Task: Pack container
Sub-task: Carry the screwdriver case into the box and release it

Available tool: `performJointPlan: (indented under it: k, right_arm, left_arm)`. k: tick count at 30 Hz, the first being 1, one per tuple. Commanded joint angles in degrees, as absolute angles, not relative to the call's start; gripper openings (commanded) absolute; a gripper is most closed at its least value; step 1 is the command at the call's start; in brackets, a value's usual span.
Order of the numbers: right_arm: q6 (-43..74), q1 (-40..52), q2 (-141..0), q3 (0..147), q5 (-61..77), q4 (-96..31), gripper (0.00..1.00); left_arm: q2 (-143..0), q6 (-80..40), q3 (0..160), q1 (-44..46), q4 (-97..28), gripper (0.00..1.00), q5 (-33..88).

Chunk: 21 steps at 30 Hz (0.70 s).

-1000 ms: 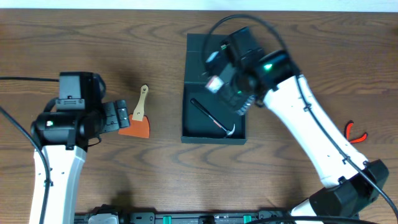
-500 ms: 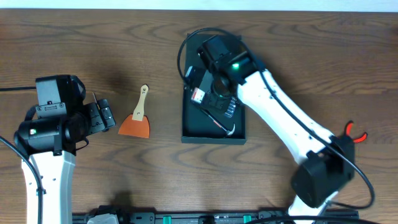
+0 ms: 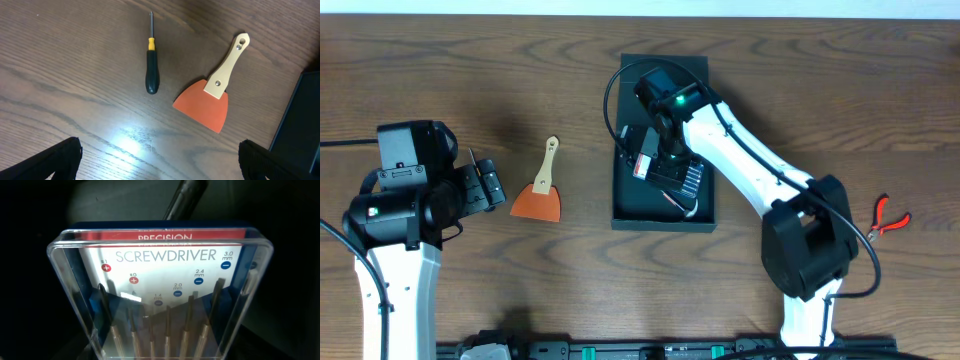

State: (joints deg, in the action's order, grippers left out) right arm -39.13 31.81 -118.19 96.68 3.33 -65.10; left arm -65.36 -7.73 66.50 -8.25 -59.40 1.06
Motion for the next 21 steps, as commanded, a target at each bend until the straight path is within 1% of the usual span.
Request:
performJointPlan:
  k: [1,13,15,16,18,19,21]
  right_arm:
    - [-40.42,30.96,-120.03,97.06,5.65,-65.08,0.01]
    - [-40.38,30.55,-120.9,97.06,5.63,-64.9,0.01]
    - [-40.38,30.55,-120.9,97.06,5.63,-64.9,0.04]
    - [-40.38,30.55,-120.88,97.06,5.63,-64.93,0.07]
    - [-40.36,30.55,-120.88,97.06,5.63,-64.95,0.23]
    - [-40.36,30.55,-120.9,97.06,5.63,-64.97,0.28]
    - [-40.36,30.55,-120.9,97.06,5.61,-64.95,0.34]
  left_arm:
    - [-64.93,-8.29,67.48,-8.6,-59.57,0.99,0.47]
    - [-64.9,-8.29,67.48,-8.6,-60.01,0.98,0.67]
    - [-64.93,-8.29,67.46,-8.6,-60.01,0.98,0.67]
    - [-64.93,-8.29,67.46,-8.6,-60.01,0.98,0.67]
    - [-64.9,-8.29,67.48,-8.6,-60.01,0.98,0.67]
    - [-64.9,-8.29,67.46,-8.6,-60.01,0.99,0.67]
    - [-64.9,-8.29,67.48,-8.6,-60.01,0.98,0.67]
